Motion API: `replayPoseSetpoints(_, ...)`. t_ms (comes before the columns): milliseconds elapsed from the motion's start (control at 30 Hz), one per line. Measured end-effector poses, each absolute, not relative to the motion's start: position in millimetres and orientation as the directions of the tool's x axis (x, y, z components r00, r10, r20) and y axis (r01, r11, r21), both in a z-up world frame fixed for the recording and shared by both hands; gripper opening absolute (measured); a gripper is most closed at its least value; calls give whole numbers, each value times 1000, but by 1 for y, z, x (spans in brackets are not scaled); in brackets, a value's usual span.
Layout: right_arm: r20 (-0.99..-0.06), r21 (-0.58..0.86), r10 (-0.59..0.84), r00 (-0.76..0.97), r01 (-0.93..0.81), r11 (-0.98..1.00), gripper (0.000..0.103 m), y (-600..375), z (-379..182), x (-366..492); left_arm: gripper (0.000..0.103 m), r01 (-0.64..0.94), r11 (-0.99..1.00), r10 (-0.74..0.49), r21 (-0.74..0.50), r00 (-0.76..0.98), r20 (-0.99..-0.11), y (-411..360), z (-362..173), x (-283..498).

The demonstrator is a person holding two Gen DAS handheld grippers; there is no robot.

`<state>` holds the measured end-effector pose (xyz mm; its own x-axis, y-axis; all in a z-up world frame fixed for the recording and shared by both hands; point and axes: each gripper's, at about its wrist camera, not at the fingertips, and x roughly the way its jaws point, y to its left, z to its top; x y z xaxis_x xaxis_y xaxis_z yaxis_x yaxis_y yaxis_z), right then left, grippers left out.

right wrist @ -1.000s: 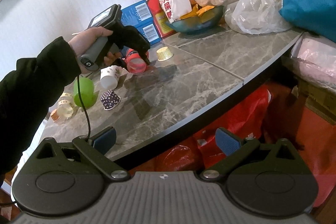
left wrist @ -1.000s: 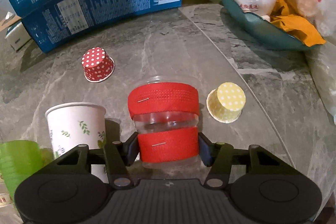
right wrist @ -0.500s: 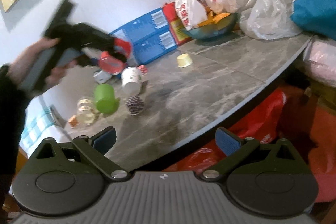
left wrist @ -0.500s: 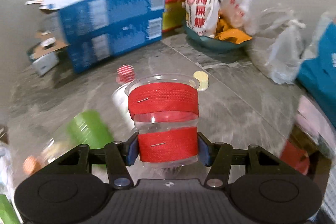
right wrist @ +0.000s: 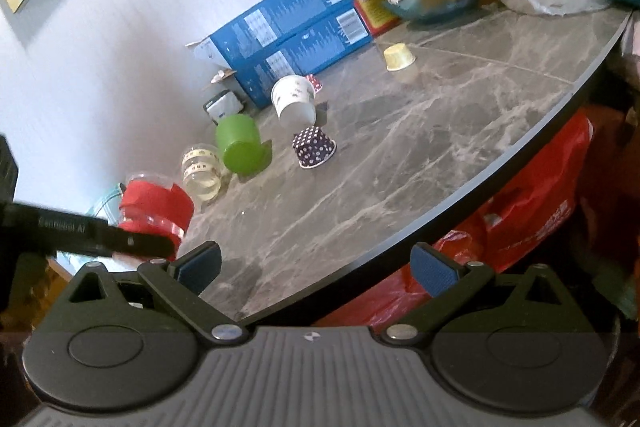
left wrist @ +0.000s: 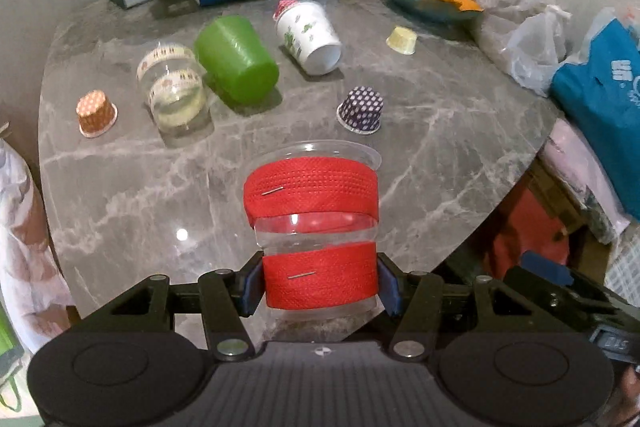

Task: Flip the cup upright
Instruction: 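Lift the sideways red-banded cup with the left tool toward the right tool, then close the right tool on the cup while the left tool opens and releases it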

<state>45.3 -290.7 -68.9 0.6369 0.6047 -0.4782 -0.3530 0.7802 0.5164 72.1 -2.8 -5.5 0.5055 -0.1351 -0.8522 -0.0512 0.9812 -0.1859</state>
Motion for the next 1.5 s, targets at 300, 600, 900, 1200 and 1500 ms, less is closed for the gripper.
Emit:
replayPoseSetpoints(300,-528,554,602,600,-294,779,102,-276,-69,68,60,-50,976,-171,-211,425,-889,-12,-50,90)
replayPoseSetpoints(600,-541,721,751,379,-251,646,102,-223,-73,113,60,-20,979,-171,-200,440,-881,-15,-49,90)
replayPoseSetpoints(900,-663,683,722,198,-235,692,102,-161,-77,133,60,-11,971,-211,-239,437,-874,-11,-53,89)
replayPoseSetpoints(1200,-731,606,653,199,-250,755,75,-148,-70,145,60,0,967,-228,-254,443,-867,-8,-54,87)
replayPoseSetpoints(1500,-730,606,655,193,-261,752,65,-143,-69,144,60,-3,969,-218,-248,462,-860,-3,-53,81)
